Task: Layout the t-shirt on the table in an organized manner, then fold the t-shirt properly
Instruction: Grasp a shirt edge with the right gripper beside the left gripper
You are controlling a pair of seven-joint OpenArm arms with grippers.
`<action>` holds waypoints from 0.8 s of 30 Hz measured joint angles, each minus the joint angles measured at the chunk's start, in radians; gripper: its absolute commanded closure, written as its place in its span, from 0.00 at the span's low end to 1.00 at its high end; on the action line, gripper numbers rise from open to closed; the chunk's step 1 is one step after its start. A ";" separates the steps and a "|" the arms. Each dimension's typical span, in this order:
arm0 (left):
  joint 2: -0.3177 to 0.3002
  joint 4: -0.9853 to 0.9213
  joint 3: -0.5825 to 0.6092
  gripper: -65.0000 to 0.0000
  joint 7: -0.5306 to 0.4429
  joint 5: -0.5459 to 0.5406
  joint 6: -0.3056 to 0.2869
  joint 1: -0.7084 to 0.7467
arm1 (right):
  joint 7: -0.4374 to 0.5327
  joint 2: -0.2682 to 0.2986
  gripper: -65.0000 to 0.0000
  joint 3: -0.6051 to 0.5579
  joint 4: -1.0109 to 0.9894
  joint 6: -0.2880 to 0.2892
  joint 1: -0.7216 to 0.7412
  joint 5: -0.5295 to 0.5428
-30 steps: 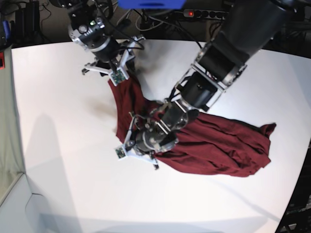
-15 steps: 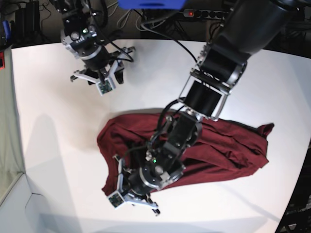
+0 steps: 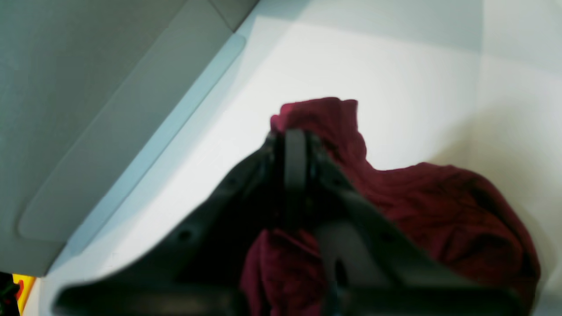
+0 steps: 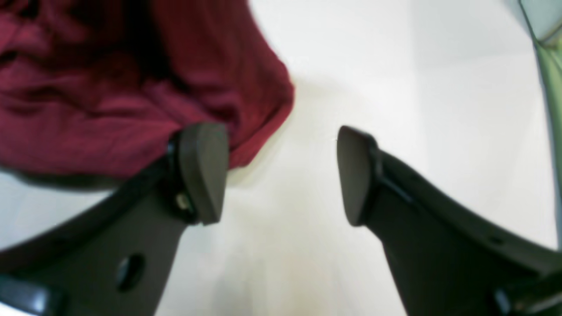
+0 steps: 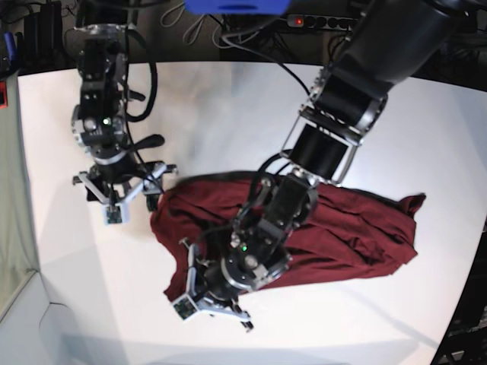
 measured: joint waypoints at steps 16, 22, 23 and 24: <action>0.003 0.006 -0.002 1.00 0.004 0.000 0.000 0.012 | 0.002 -0.011 0.39 0.010 -0.517 0.000 0.313 0.004; 0.003 0.006 -0.002 1.00 0.003 0.000 0.000 0.013 | 0.017 -0.020 0.39 0.011 -0.585 0.000 0.324 0.005; 0.003 0.006 -0.002 1.00 0.004 0.000 0.000 0.013 | 0.016 -0.017 0.39 0.011 -0.588 0.000 0.326 0.005; 0.003 0.006 -0.002 1.00 0.004 0.000 0.000 0.013 | 0.016 -0.016 0.39 0.011 -0.588 0.000 0.326 0.005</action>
